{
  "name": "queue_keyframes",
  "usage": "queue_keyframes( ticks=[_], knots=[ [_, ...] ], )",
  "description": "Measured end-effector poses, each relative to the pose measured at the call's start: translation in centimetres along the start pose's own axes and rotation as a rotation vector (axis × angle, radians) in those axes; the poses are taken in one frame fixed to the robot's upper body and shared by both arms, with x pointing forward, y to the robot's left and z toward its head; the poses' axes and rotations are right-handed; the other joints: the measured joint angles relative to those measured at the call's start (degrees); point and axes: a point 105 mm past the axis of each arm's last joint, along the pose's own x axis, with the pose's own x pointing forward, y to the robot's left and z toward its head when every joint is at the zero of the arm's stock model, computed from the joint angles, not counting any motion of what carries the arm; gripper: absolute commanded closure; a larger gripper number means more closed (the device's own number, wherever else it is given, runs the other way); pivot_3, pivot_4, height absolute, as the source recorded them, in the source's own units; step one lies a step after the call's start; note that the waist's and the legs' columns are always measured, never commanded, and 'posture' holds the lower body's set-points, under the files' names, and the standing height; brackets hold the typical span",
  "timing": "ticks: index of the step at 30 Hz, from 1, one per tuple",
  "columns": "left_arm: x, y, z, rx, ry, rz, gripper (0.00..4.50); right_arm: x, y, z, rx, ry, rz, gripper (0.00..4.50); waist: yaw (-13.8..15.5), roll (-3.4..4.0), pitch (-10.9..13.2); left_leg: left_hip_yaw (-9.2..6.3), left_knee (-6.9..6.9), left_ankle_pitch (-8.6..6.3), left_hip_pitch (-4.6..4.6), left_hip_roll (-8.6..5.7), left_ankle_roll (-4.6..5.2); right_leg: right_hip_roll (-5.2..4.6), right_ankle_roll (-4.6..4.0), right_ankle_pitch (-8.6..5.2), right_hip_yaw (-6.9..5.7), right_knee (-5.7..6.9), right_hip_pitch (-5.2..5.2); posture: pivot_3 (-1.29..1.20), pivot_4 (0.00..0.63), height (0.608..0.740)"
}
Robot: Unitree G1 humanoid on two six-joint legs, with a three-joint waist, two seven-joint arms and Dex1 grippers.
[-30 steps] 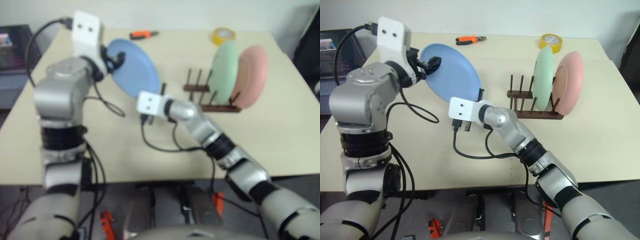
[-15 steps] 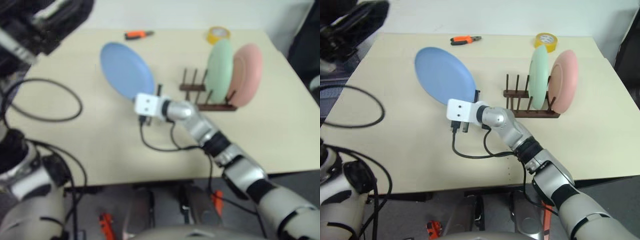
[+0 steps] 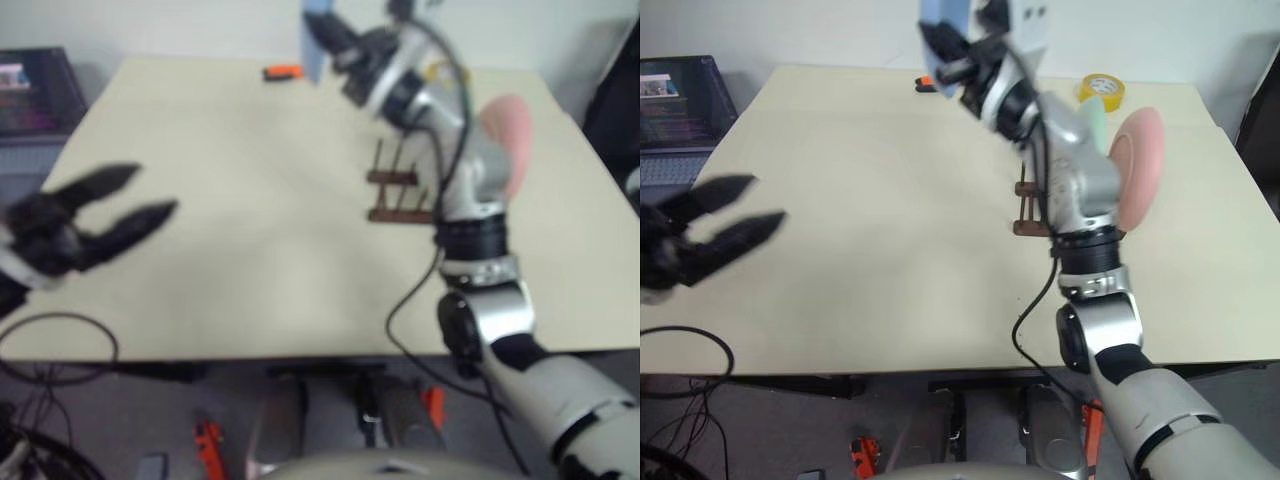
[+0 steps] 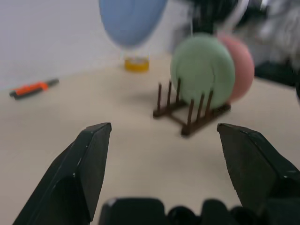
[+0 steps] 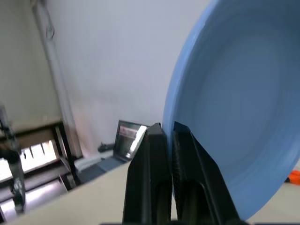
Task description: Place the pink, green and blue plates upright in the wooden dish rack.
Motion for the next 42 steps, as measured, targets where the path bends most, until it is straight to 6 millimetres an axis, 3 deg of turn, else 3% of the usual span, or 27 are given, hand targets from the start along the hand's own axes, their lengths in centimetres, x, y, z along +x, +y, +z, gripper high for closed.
queue_keyframes(
  ticks=[3,7,12,19,34,42],
  knots=[
    [2.5,-1.1,-0.3,0.043,0.01,-0.098,0.54,-3.0,-1.8,0.8,0.014,0.06,-0.054,4.5,0.2,0.05,0.0,0.19,-0.07,0.0,-0.08,0.03,0.01,-0.03,-0.03,-0.02,0.04,-0.03,0.06,0.0,0.15,0.74],
    [5.5,-2.7,-1.6,0.088,0.067,-0.19,0.54,-6.6,-3.1,-0.5,0.024,0.186,-0.111,4.5,0.0,0.05,0.0,0.7,-0.7,0.22,-0.02,0.01,0.38,0.0,-0.11,-0.08,0.38,0.03,-0.25,0.0,0.15,0.74],
    [6.9,-3.9,-2.8,0.121,0.114,-0.262,0.54,-9.3,-3.2,-1.9,0.02,0.308,-0.124,4.5,-1.2,0.05,0.0,0.91,-1.04,0.22,-0.03,0.24,0.38,0.38,0.07,-0.07,0.59,0.2,-0.63,0.0,0.15,0.74],
    [7.3,-3.8,-2.6,0.148,0.107,-0.269,0.54,-10.0,-2.7,-3.1,0.035,0.351,-0.094,4.5,-1.6,0.05,0.0,0.91,-0.85,0.24,0.01,0.3,0.41,0.57,0.23,0.04,0.63,0.24,-0.61,0.0,0.15,0.74],
    [7.0,-3.6,-3.1,0.138,0.131,-0.244,0.54,-9.3,-1.1,-1.7,0.052,0.282,0.029,4.5,-1.5,0.05,0.0,1.13,-0.81,0.24,-0.01,0.2,0.41,0.55,0.39,0.11,0.75,0.12,-0.58,0.0,0.15,0.74],
    [6.9,-3.6,-3.3,0.134,0.135,-0.24,0.54,-9.8,-1.2,-2.7,0.068,0.311,0.031,4.5,-1.5,0.05,0.0,1.19,-0.82,0.24,-0.01,0.2,0.41,0.55,0.39,0.11,0.77,0.12,-0.59,0.0,0.15,0.74]
  ],
)
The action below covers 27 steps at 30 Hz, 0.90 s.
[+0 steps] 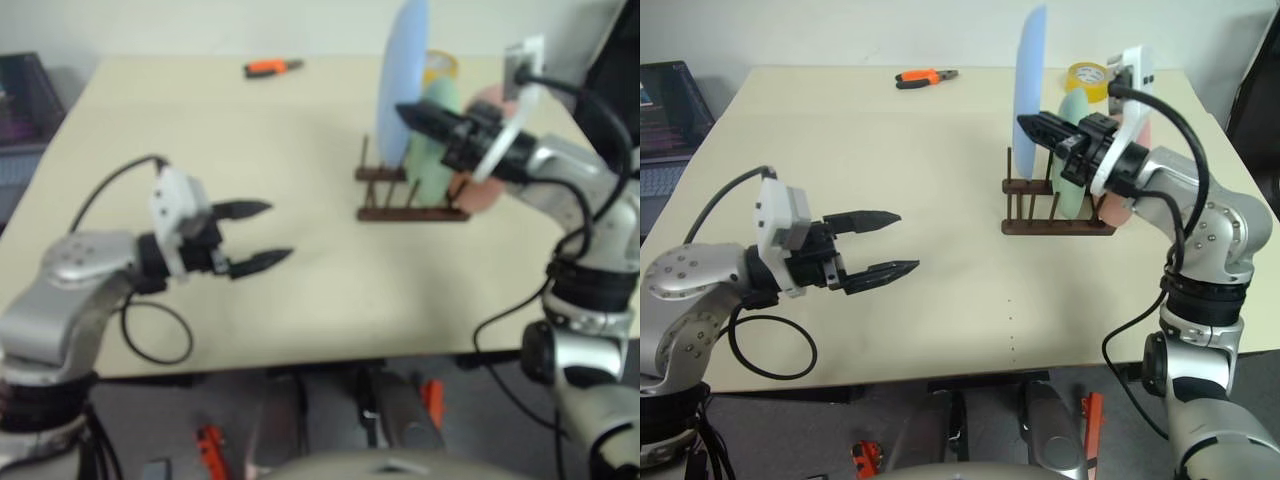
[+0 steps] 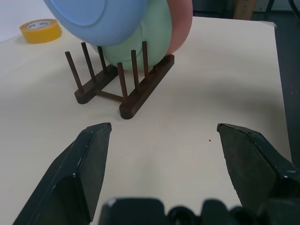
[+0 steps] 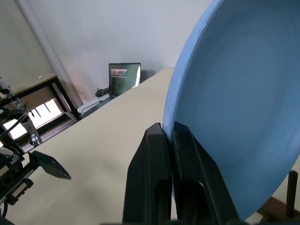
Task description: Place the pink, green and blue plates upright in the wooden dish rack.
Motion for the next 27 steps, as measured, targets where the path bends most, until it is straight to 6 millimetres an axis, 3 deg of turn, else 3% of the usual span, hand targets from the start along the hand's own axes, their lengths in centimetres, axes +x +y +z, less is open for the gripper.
queue_keyframes(
  ticks=[18,21,27],
  knots=[
    [-0.2,0.1,-0.4,-0.012,0.013,0.021,0.54,0.1,-0.4,-2.2,0.025,0.077,-0.002,4.5,0.0,0.0,0.0,-0.02,0.01,0.0,0.0,0.0,0.0,0.0,0.0,0.0,0.0,0.0,0.01,0.0,0.15,0.74],
    [-0.2,0.1,-0.4,-0.011,0.014,0.021,0.49,0.0,-0.8,-2.3,0.02,0.082,-0.023,3.88,0.0,0.0,0.0,-0.01,0.01,0.0,0.0,-0.01,0.0,0.0,0.01,0.0,-0.01,0.0,0.0,0.0,0.15,0.74],
    [-0.2,0.1,-0.4,-0.01,0.017,0.021,0.49,0.0,-1.4,-2.2,0.013,0.072,-0.055,1.87,0.0,0.0,0.0,-0.01,0.01,0.0,0.0,-0.01,0.0,0.01,0.01,0.0,-0.01,0.01,0.0,0.0,0.15,0.74]
  ],
)
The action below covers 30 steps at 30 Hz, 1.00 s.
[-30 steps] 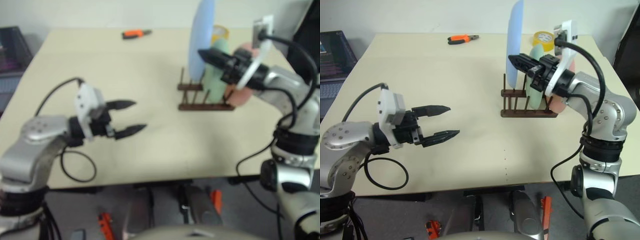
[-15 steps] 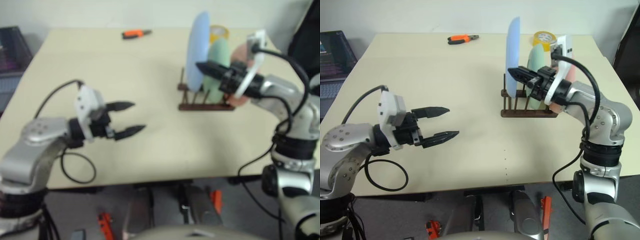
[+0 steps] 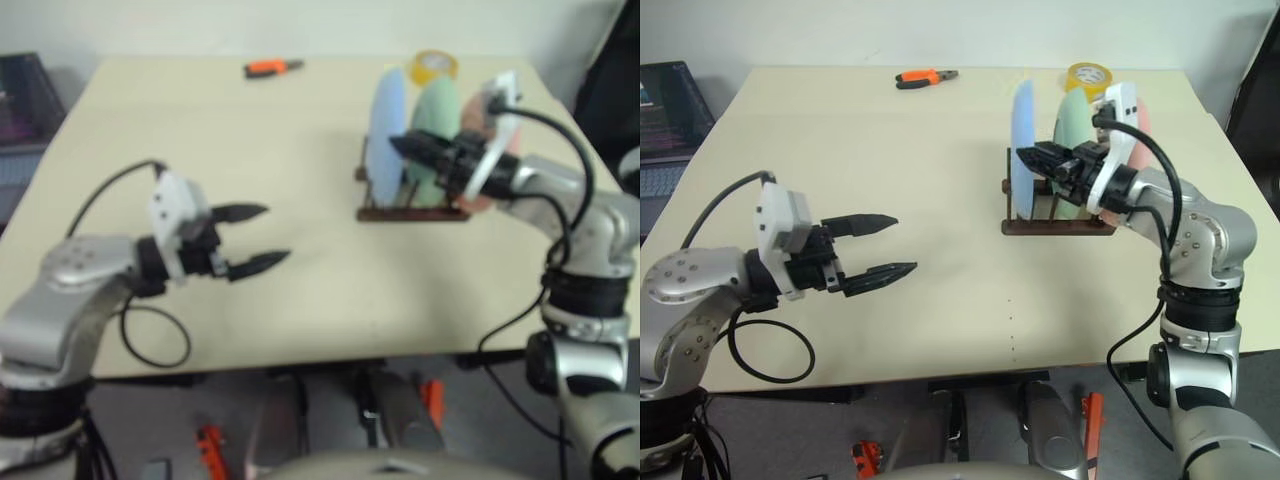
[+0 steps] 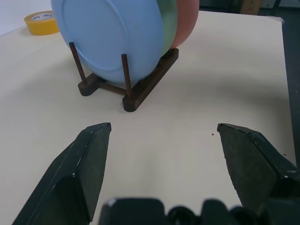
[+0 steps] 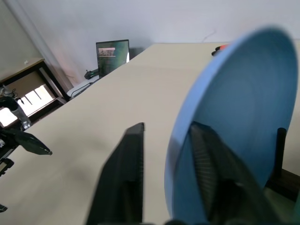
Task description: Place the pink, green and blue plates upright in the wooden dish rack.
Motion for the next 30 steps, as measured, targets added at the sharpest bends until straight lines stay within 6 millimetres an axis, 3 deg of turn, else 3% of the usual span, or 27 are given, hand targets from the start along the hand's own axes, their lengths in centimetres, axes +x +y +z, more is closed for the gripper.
queue_keyframes(
  ticks=[3,6,9,11,14,18,23,27,30],
  knots=[
    [0.0,0.0,0.0,0.001,0.001,-0.001,0.49,-0.4,-0.6,0.3,-0.034,0.001,-0.033,0.85,0.0,0.0,0.0,0.0,0.0,0.0,0.0,-0.01,0.0,0.0,0.0,0.0,0.0,0.0,0.0,0.0,0.15,0.74],
    [0.0,0.0,-0.1,0.001,0.004,-0.003,0.49,-1.0,-1.2,1.7,-0.111,-0.007,-0.063,0.85,0.1,0.0,0.0,0.06,0.02,0.0,0.0,-0.04,0.0,0.0,0.02,0.01,-0.01,0.0,-0.01,0.0,0.15,0.74],
    [-0.3,0.1,0.0,0.011,0.021,-0.011,0.49,-2.1,-1.2,4.7,-0.213,-0.031,-0.049,0.85,0.0,0.0,0.0,0.09,0.02,0.0,0.0,-0.04,0.0,0.01,-0.01,0.0,-0.03,-0.02,-0.02,0.0,0.15,0.74],
    [-0.8,0.7,0.3,0.022,0.026,0.007,0.49,-3.4,-1.0,6.6,-0.279,-0.035,-0.013,0.85,0.1,0.0,0.0,0.06,0.0,0.0,0.0,-0.03,0.0,0.01,-0.1,-0.06,-0.04,-0.04,-0.02,0.0,0.15,0.74],
    [-2.1,1.9,1.4,0.051,0.017,0.049,0.49,-5.9,-0.9,7.7,-0.313,-0.007,0.05,0.85,0.2,-0.01,0.0,0.06,-0.02,0.0,-0.01,-0.04,0.0,0.01,-0.18,-0.12,-0.04,-0.06,0.0,0.0,0.15,0.74],
    [-3.6,2.7,3.2,0.092,-0.014,0.078,0.49,-9.1,-3.1,6.5,-0.34,0.096,0.01,0.85,0.4,-0.03,0.0,0.07,0.0,-0.01,0.04,-0.05,-0.01,-0.16,-0.29,-0.2,-0.05,-0.07,0.04,0.0,0.15,0.74],
    [-5.7,4.4,3.9,0.097,0.011,0.127,0.49,-13.6,-6.7,2.9,-0.261,0.205,-0.107,0.85,0.4,-0.03,0.0,0.11,0.06,0.0,0.09,-0.06,0.0,-0.21,-0.28,-0.19,-0.07,-0.03,0.06,0.0,0.15,0.74],
    [-7.3,5.3,4.3,0.101,0.035,0.148,0.49,-15.1,-7.8,1.5,-0.251,0.247,-0.145,0.85,-0.2,-0.01,0.0,0.24,0.02,-0.01,0.24,-0.02,-0.01,-0.21,-0.27,-0.18,-0.03,0.01,0.07,0.0,0.15,0.74],
    [-8.5,6.1,4.3,0.113,0.068,0.169,0.49,-15.2,-7.6,2.1,-0.258,0.2,-0.141,0.85,-0.2,0.01,0.0,0.23,0.0,-0.01,0.28,0.0,-0.01,-0.2,-0.29,-0.19,-0.05,0.04,0.06,0.0,0.15,0.74]
  ],
)
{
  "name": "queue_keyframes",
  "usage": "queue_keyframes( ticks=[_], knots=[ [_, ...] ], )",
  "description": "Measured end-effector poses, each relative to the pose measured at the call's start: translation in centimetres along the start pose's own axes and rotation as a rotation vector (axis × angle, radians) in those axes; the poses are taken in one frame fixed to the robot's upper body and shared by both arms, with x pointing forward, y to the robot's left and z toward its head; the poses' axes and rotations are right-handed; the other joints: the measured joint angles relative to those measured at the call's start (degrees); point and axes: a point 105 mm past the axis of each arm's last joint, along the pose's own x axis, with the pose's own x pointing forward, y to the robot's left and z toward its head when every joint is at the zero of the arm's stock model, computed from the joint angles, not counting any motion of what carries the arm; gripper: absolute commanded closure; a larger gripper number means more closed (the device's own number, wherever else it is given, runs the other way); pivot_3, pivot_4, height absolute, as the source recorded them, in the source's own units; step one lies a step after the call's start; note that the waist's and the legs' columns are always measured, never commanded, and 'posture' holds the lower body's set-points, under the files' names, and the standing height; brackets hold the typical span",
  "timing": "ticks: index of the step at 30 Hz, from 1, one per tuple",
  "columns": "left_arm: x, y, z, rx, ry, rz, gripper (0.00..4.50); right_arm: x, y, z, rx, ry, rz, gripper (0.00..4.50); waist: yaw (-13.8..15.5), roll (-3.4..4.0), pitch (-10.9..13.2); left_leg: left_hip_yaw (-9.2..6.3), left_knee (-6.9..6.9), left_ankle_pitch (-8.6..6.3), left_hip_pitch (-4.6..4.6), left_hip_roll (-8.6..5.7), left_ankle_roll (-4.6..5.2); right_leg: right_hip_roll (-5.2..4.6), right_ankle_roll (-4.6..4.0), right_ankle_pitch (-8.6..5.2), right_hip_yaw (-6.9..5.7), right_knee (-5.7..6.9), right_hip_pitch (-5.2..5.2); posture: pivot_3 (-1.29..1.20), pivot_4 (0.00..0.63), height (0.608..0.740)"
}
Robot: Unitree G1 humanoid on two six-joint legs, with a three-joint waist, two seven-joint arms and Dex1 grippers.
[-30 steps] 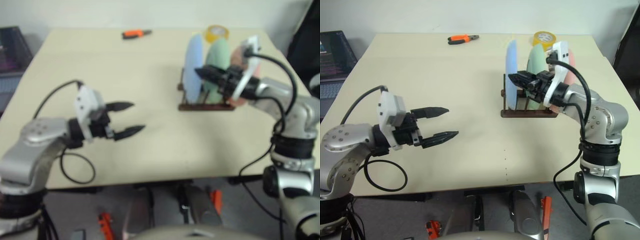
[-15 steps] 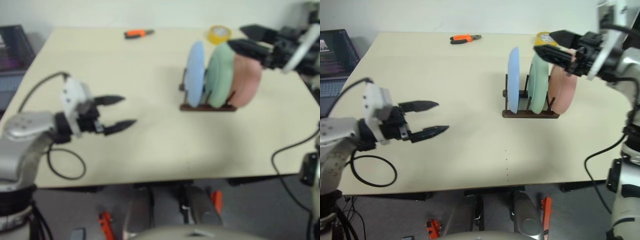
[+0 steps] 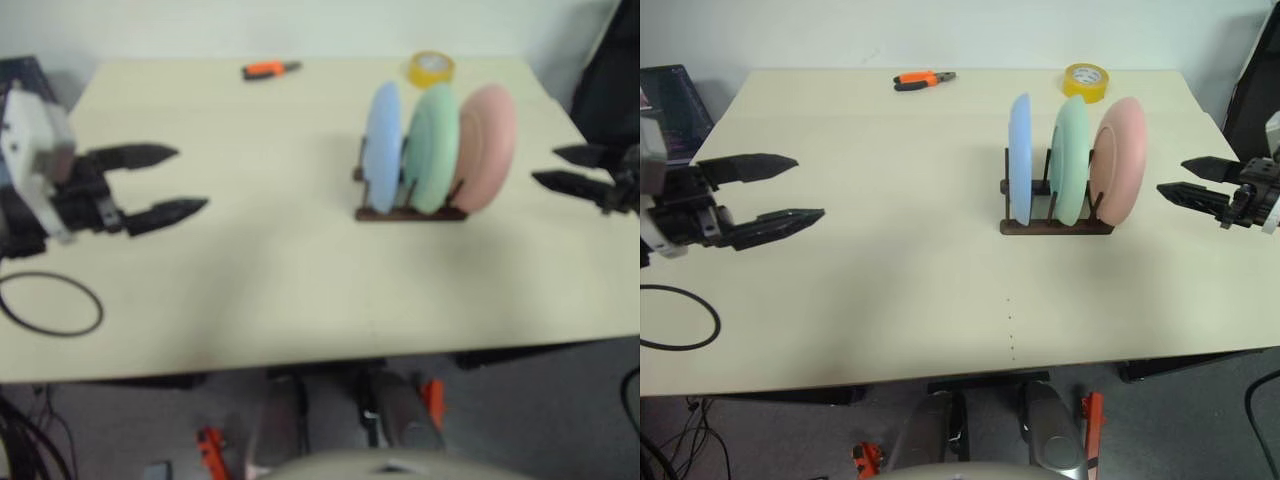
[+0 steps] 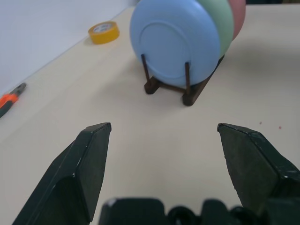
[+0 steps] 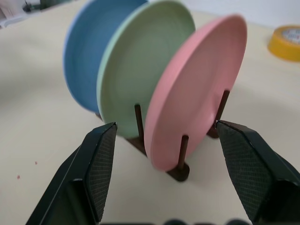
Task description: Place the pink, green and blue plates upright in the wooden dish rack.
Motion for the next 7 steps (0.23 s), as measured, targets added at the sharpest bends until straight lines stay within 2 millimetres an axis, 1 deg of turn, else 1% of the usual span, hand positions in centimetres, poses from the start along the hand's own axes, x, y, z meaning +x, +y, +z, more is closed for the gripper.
queue_keyframes(
  ticks=[3,5,7],
  knots=[
    [-0.7,0.6,0.1,0.015,0.03,0.017,0.49,-0.1,-0.2,0.0,-0.011,-0.005,-0.015,0.85,0.2,0.0,0.0,-0.03,-0.01,0.0,0.0,0.0,-0.01,-0.01,-0.03,-0.02,-0.03,-0.03,0.01,0.0,0.15,0.74],
    [-1.3,0.6,0.4,0.024,0.03,0.031,0.49,0.1,0.0,-0.9,0.009,-0.005,-0.007,0.85,0.3,-0.01,0.0,-0.01,-0.03,-0.01,-0.01,0.0,-0.02,-0.04,-0.03,-0.02,-0.02,-0.1,0.06,0.0,0.15,0.74],
    [-1.9,0.2,-0.1,0.009,0.06,0.031,0.49,0.4,0.2,-2.2,0.044,0.008,-0.002,0.85,0.2,0.0,0.0,0.06,-0.04,-0.01,-0.02,-0.03,-0.02,-0.1,-0.02,-0.03,0.03,-0.1,0.05,0.0,0.15,0.74]
  ],
)
